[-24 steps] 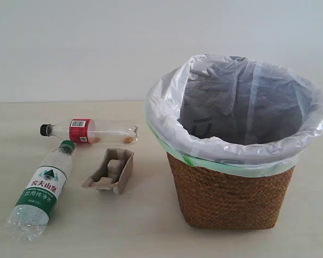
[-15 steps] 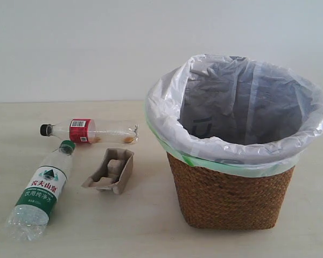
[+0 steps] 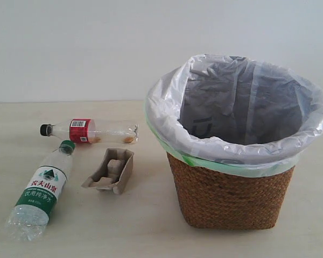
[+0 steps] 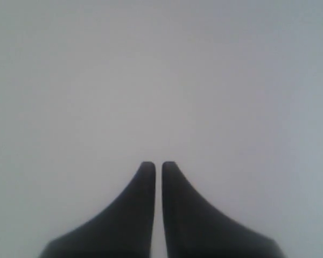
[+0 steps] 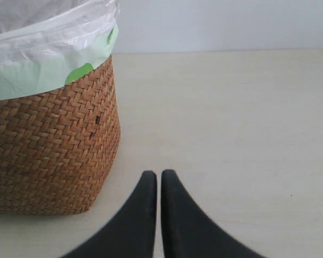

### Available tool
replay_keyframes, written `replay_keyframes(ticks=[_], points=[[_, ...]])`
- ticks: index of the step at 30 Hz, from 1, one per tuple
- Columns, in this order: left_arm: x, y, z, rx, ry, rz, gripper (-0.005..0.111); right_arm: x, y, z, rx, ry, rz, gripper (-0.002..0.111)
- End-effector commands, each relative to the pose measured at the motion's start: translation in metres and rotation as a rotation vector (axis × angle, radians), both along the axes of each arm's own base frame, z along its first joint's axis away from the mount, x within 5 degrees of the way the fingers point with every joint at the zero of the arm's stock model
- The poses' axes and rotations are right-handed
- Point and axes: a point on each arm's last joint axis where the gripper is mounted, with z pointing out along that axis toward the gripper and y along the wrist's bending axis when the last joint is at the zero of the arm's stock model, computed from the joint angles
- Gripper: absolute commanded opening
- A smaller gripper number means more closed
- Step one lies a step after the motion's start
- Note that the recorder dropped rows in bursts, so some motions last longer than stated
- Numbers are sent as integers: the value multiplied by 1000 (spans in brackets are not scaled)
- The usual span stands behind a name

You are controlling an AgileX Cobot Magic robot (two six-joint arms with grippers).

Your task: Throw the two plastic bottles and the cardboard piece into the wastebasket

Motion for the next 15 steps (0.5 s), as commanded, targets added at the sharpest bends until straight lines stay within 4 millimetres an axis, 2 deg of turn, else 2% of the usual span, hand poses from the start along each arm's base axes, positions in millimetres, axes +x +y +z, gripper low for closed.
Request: replay_keyframes(ticks=[1,4,6,7,8,11,12,15], points=[[12,3,34,56,242,75,4,0,0,1,-3,-14,-5,0],[34,8,57,133,488,161,7,0,0,1,-3,-14,-5,0],[51,9,62,137,595,171,20,0,0,1,-3,-14,-5,0],[60,9,64,139,624,171,33,0,0,1,-3,-14,-5,0],[80,8,60,161,692,170,61,0,0,1,-3,-14,-5,0],[108,9,46,190,851,176,104,0,0,1,-3,-14,-5,0],[115,8,40,193,906,171,109,0,0,1,-3,-14,-5,0],[142,1,20,265,1076,110,107,0,0,1,-3,-14,-5,0]])
